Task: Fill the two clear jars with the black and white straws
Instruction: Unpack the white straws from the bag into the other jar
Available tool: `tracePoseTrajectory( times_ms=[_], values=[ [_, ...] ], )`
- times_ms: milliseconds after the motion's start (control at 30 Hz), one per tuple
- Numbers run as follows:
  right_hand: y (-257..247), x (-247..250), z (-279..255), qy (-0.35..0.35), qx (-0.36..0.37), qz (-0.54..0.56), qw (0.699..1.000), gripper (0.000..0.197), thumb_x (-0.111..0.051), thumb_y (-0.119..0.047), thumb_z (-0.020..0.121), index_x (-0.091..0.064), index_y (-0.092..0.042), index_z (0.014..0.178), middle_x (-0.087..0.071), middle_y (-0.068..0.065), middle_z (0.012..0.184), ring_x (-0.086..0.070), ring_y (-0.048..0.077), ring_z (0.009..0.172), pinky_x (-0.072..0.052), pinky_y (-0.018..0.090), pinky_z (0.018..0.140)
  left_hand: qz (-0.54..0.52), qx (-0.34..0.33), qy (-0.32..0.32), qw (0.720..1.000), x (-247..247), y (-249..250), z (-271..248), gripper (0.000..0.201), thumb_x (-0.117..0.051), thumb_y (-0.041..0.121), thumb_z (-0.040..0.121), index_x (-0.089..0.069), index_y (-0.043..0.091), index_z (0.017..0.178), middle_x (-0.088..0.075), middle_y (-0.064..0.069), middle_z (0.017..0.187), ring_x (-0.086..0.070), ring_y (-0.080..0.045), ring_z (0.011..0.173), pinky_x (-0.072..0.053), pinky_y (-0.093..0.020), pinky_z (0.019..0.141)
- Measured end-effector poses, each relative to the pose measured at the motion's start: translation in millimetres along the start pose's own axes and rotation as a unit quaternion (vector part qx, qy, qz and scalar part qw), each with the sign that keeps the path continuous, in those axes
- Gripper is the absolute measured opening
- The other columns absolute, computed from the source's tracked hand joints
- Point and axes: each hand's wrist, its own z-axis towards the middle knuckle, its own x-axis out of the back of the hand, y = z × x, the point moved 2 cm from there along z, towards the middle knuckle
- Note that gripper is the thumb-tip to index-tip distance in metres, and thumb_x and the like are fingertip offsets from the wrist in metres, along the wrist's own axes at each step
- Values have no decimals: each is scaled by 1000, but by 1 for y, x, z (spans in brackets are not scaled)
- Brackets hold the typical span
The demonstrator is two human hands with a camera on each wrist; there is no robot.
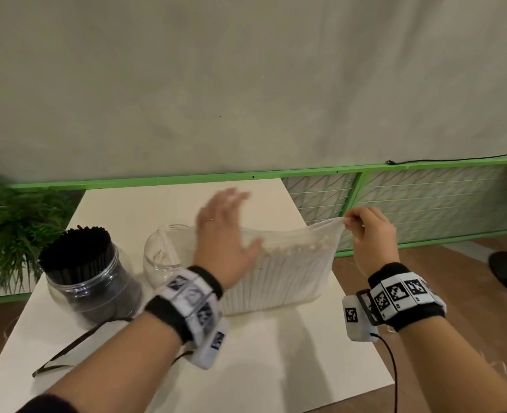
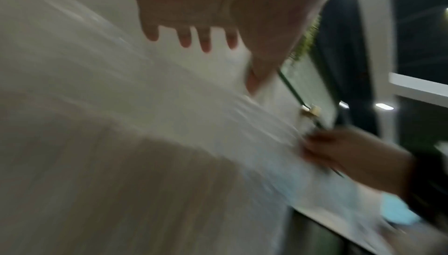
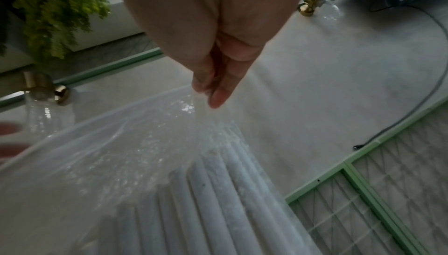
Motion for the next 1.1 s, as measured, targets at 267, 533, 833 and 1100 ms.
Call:
tracePoseTrajectory(
  times_ms=[267, 533, 833, 1100],
  values=[
    [-38, 14, 8, 22, 80, 46, 995, 18, -56, 10, 86, -67, -1, 96, -61, 4, 95, -50, 3, 82, -41, 5, 79, 107, 27, -345, 932, -63, 9, 31, 42, -66, 46, 80, -55, 26, 116, -65, -5, 111, -60, -28, 100, -49, -36, 80],
    [5, -9, -58, 44, -271, 190, 943, 69, -59, -37, 91, -23, -21, 147, -28, -1, 145, -34, 17, 133, -32, 36, 109, -260, 152, -172, 938, -19, -22, 22, 46, -82, 38, 68, -66, 22, 108, -71, 6, 101, -65, -13, 98, -49, -32, 91],
    [-26, -34, -50, -3, -362, 392, 846, 88, -41, -78, 76, -39, -22, 144, -40, -5, 147, -39, 8, 131, -30, 36, 112, -500, 187, -119, 837, 9, -24, -7, 48, -78, 21, 66, -62, 23, 111, -72, -1, 109, -66, -18, 106, -48, -39, 97],
    [-37, -42, -57, -89, -312, 327, 888, 74, -32, -76, 84, -48, -22, 132, -45, -6, 142, -43, 10, 130, -29, 31, 111, -457, 308, -113, 827, -10, -59, -36, 66, -80, 39, 73, -50, 21, 129, -59, -7, 130, -62, -20, 112, -49, -47, 97]
  ],
)
